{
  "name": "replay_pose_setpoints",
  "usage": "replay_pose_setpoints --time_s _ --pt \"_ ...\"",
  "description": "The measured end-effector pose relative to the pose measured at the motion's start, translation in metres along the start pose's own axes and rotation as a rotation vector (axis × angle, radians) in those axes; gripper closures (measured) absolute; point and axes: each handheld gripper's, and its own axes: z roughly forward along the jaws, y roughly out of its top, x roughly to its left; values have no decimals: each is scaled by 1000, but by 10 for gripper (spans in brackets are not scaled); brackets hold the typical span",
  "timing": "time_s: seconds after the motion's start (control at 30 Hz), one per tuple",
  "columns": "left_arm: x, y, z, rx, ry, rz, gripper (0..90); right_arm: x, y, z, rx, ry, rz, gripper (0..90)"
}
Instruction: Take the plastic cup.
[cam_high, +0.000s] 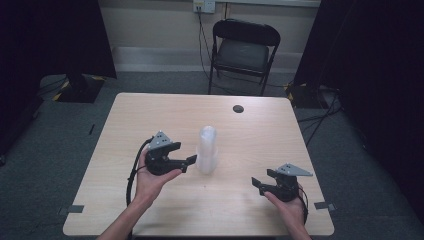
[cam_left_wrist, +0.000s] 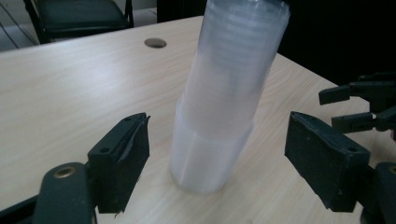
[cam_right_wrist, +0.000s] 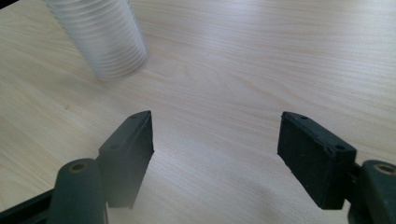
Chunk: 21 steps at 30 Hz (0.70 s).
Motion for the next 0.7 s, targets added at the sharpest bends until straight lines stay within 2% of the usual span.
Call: replay_pose_setpoints --time_s 0.13,0.3,0.37,0.5,0.53,0.7 --pt "-2 9 3 -26 6 14 219 0 -1 -1 3 4 5 265" --pt "-1 20 8 -48 -10 21 219 1 -1 -4 0 8 7 265" --pt "0 24 10 -60 -12 13 219 1 -2 -4 -5 11 4 265" --pt "1 31 14 -70 -16 47 211 2 -2 -3 9 20 4 264" --pt "1 34 17 -88 -35 32 211 2 -2 -2 14 18 0 264" --pt "2 37 23 -93 -40 26 206 3 -2 -1 15 31 -5 261"
